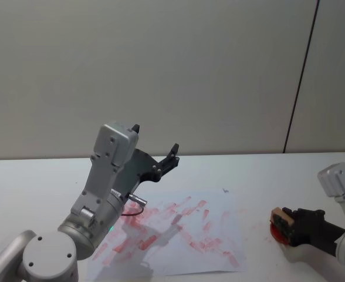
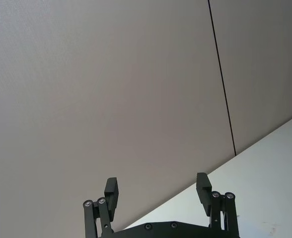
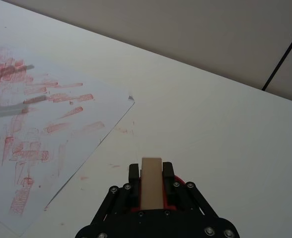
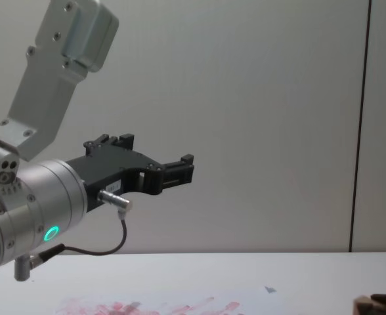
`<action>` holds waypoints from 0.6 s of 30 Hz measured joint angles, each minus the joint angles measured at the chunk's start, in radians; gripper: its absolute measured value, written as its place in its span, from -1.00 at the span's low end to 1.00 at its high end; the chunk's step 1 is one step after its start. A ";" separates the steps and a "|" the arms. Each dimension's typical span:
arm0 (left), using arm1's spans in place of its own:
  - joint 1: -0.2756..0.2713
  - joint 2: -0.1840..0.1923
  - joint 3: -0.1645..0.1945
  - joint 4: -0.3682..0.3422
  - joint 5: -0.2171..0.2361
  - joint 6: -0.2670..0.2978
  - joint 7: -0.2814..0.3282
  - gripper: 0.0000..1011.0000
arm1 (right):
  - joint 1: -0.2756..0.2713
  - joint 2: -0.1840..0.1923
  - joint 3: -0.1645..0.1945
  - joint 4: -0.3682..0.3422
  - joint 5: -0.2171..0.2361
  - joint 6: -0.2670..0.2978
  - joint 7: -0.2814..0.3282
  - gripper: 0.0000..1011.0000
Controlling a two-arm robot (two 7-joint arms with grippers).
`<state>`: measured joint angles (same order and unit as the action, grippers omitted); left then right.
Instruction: Use the one hand to pick up the stamp and affix it onto the A4 paper.
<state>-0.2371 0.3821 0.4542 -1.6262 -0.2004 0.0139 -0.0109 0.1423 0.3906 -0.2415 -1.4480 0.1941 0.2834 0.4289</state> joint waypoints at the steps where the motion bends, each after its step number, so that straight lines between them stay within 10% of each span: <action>1: 0.000 0.000 0.000 0.000 0.000 0.000 0.000 0.98 | 0.001 -0.001 -0.001 0.001 -0.001 0.000 0.000 -0.46; 18: 0.000 0.000 0.000 0.000 0.000 0.000 0.000 0.98 | 0.010 -0.009 -0.009 0.017 -0.014 0.003 0.001 0.64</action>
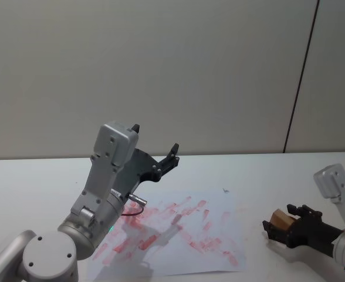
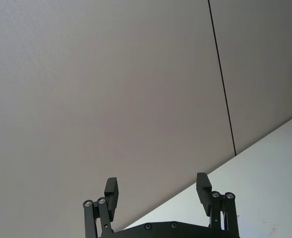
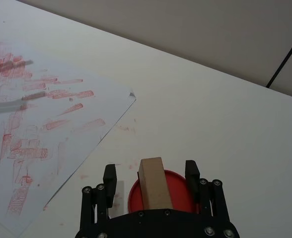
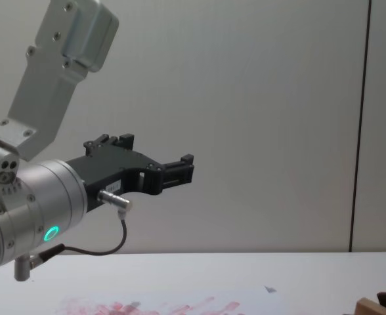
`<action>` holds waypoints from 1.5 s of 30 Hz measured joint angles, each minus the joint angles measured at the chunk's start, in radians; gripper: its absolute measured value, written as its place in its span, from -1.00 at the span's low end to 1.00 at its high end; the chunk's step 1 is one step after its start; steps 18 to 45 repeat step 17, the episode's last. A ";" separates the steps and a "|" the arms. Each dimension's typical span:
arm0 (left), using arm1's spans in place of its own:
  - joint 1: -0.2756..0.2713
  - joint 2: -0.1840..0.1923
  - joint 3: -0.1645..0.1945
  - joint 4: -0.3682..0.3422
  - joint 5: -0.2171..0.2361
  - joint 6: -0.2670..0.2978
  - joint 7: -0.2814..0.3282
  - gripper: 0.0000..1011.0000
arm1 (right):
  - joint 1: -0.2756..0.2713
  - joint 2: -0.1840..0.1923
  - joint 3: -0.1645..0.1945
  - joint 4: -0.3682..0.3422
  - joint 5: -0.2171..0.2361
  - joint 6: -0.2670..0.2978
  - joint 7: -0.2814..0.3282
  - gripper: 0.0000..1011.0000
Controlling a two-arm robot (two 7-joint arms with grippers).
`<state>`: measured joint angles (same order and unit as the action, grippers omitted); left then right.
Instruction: Use the one hand to pick up the stamp and affix it onto the A4 paper.
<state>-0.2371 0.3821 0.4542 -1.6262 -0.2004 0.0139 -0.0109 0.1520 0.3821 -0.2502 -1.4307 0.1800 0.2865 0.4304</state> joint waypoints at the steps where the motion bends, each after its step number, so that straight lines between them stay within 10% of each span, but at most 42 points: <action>1: 0.000 0.000 0.000 0.000 0.000 0.000 0.000 0.98 | 0.000 0.000 0.000 0.000 0.000 0.000 0.000 0.64; 8: 0.000 0.000 0.000 0.000 0.000 0.000 0.000 0.98 | 0.001 -0.001 -0.001 0.003 -0.002 0.001 0.000 0.98; 45: 0.000 0.000 0.000 0.000 0.000 0.000 0.000 0.98 | 0.002 -0.002 -0.002 0.004 -0.003 0.001 0.000 0.98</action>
